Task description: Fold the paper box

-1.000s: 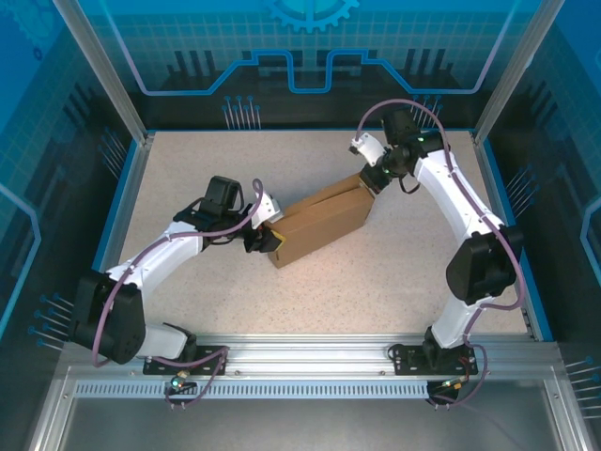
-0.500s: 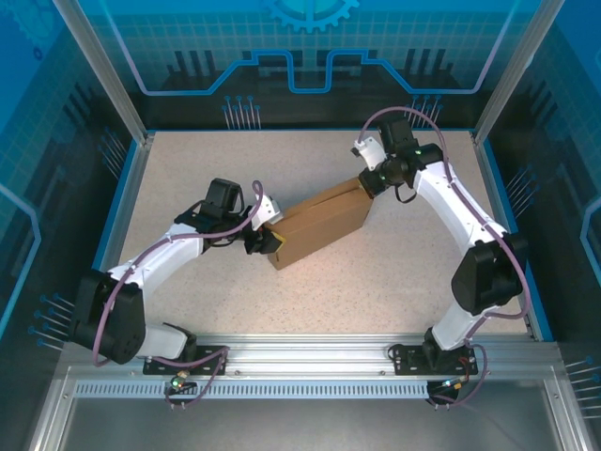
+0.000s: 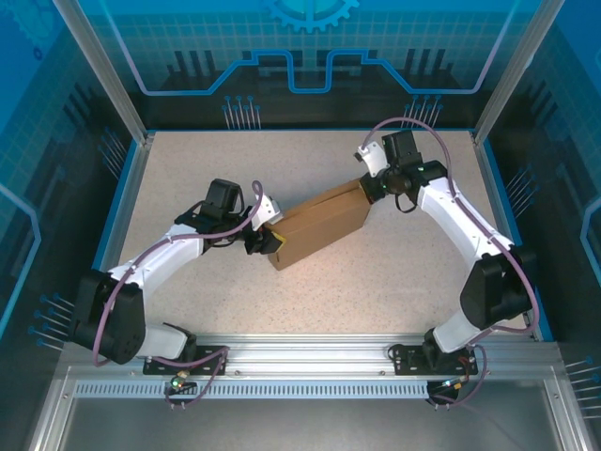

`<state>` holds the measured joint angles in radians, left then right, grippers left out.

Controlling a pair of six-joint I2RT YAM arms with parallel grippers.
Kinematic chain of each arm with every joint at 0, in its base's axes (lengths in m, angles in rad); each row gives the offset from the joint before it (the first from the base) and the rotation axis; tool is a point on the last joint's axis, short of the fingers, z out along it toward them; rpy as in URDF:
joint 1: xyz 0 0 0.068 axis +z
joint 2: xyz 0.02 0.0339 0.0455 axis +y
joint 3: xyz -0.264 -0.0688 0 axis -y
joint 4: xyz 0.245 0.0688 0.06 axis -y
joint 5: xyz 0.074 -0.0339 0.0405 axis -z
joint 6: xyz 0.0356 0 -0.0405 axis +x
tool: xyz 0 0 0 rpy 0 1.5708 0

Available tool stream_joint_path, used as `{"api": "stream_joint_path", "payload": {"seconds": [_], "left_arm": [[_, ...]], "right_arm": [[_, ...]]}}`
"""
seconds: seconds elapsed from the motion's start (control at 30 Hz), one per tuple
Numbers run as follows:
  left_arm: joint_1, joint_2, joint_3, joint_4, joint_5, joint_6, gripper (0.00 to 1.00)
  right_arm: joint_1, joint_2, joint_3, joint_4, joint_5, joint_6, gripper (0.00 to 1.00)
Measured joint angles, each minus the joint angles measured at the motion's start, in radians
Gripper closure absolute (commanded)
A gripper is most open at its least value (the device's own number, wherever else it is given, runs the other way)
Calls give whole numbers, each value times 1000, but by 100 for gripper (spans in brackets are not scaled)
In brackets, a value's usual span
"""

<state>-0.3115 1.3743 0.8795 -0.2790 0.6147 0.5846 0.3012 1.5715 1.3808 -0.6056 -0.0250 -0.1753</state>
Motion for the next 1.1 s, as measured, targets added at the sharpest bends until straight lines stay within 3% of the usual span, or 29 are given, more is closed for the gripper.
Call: {"api": "stream_joint_path", "payload": {"seconds": [0.63,0.93,1.1], "left_arm": [[-1,0,-1,8,0,-3,60],[-1,0,-1,14,0,-3,56],[-1,0,-1,17,-7,-10,48]], "right_arm": [[-1,-137,-237,240,10,-23,96],[-3,-178,-327,360,-1,4,97],[-6,-190,-361,410,-7,18,97]]}}
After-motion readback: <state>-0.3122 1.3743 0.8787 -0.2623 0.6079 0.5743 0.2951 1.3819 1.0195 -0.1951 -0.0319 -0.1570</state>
